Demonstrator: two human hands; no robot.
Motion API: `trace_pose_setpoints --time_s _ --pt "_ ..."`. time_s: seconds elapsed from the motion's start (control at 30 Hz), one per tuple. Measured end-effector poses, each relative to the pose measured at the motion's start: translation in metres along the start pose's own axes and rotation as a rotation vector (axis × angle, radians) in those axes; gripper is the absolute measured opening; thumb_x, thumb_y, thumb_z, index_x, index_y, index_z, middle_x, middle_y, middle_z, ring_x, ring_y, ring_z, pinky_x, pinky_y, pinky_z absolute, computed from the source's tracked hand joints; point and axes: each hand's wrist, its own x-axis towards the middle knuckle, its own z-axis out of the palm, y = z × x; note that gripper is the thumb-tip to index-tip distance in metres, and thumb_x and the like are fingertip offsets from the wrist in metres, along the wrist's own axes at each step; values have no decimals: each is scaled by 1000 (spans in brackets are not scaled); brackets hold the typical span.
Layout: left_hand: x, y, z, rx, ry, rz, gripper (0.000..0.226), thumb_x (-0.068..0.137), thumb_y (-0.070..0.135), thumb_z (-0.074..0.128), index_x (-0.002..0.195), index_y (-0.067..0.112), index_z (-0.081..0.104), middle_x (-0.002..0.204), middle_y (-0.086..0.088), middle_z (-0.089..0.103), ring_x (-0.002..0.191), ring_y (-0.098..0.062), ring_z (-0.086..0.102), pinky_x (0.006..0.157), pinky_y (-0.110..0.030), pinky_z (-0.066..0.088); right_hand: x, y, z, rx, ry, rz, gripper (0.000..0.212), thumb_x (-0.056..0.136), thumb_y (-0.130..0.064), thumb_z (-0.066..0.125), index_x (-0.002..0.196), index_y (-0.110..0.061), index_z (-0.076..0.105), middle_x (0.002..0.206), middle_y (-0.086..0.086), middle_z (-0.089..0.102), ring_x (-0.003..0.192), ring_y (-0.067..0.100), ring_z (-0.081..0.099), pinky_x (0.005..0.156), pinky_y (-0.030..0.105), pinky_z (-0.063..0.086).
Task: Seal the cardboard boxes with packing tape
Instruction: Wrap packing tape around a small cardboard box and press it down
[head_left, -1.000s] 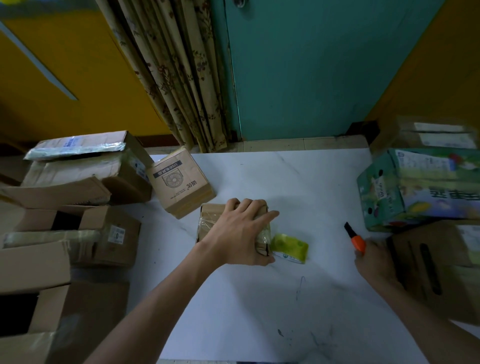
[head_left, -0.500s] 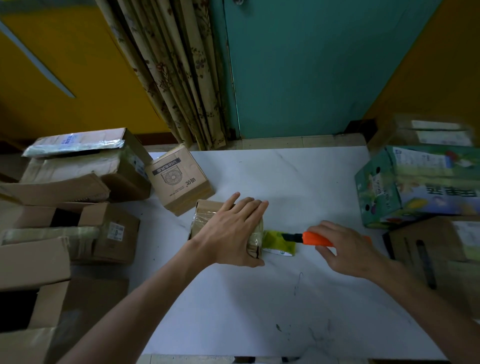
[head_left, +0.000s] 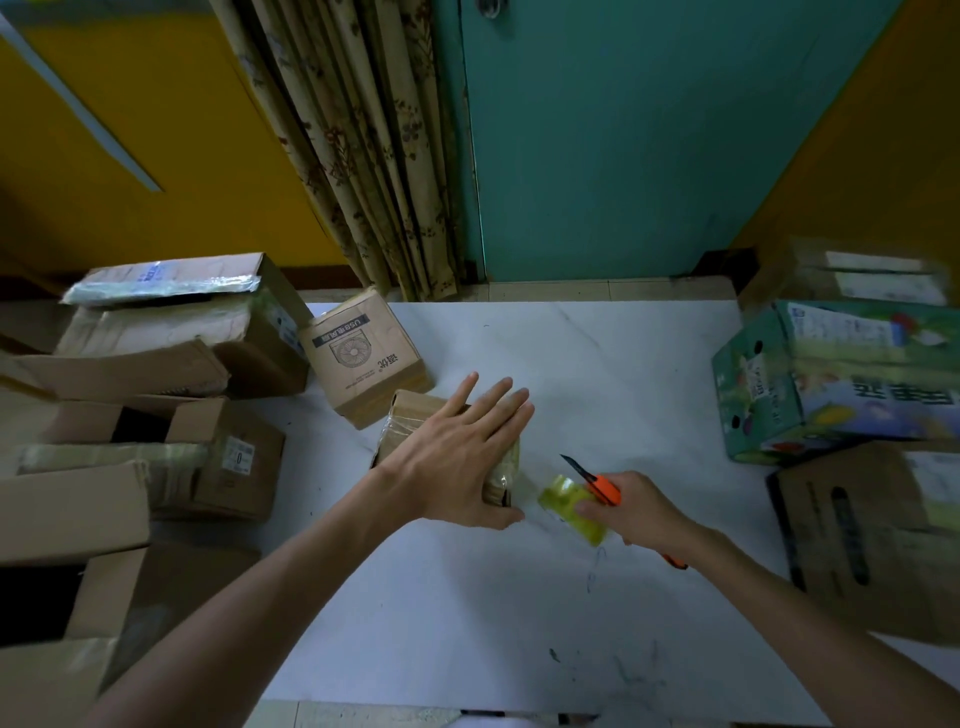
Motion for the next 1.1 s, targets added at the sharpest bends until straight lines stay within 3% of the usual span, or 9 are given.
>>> trace_pose_setpoints --time_s 0.17,0.3,0.4,0.47,0.53,0.7,0.77,0.93,1.1 --pt "-10 24 -1 76 120 -88 93 82 61 51 158 10 31 166 -15 18 156 -35 3 122 -58 -10 -12 8 7 76 -5 31 33 84 -26 75 70 -3 57 54 -3 45 46 11 45 43 25 42" --pt "-24 51 20 20 434 -120 54 80 32 71 130 13 67 151 -16 50 146 -38 38 120 -57 19 -12 9 16 126 14 29 40 86 -24 74 62 -15 43 52 -3 37 43 15 42 45 26 39" --pt "-36 81 41 -160 808 -69 13 82 15 80 94 12 78 112 -7 73 101 -30 68 86 -43 52 -12 11 22 131 22 3 45 86 -22 74 61 -16 37 52 -2 34 41 17 45 47 28 38" --pt "-42 107 59 -331 892 -81 4 82 11 79 80 12 76 82 0 70 68 -22 61 62 -32 48 -11 11 22 122 19 -11 45 87 -22 74 61 -15 38 51 0 36 41 17 47 47 26 39" --pt "-41 129 81 -580 732 -299 4 87 23 75 84 21 75 74 9 66 63 -11 58 57 -27 49 -11 12 22 129 20 -5 45 86 -21 74 60 -15 38 51 0 36 42 16 47 47 26 39" --pt "-9 136 102 -1601 141 -1090 47 90 48 72 130 28 58 109 7 69 97 -8 65 82 -25 53 -11 13 21 74 16 -20 41 88 -22 73 58 -17 46 47 -8 43 43 14 50 47 26 41" --pt "5 132 99 -1910 104 -1133 44 90 40 74 129 27 58 113 -2 70 105 -19 66 86 -32 52 -10 13 22 27 12 -42 38 88 -28 72 60 -16 50 50 -6 44 46 12 46 49 27 39" --pt "15 130 97 -2014 42 -1069 46 68 44 73 104 15 77 102 -8 77 105 -26 71 88 -38 55 -8 15 20 -148 49 -106 40 86 -38 70 60 -18 47 51 -7 38 49 8 33 53 29 28" --pt "19 132 103 -2058 52 -1063 27 93 32 71 111 12 75 104 -7 78 104 -24 72 94 -39 53 -17 4 3 -259 48 -152 34 87 -51 67 67 -28 51 54 -8 46 50 7 42 51 22 31"
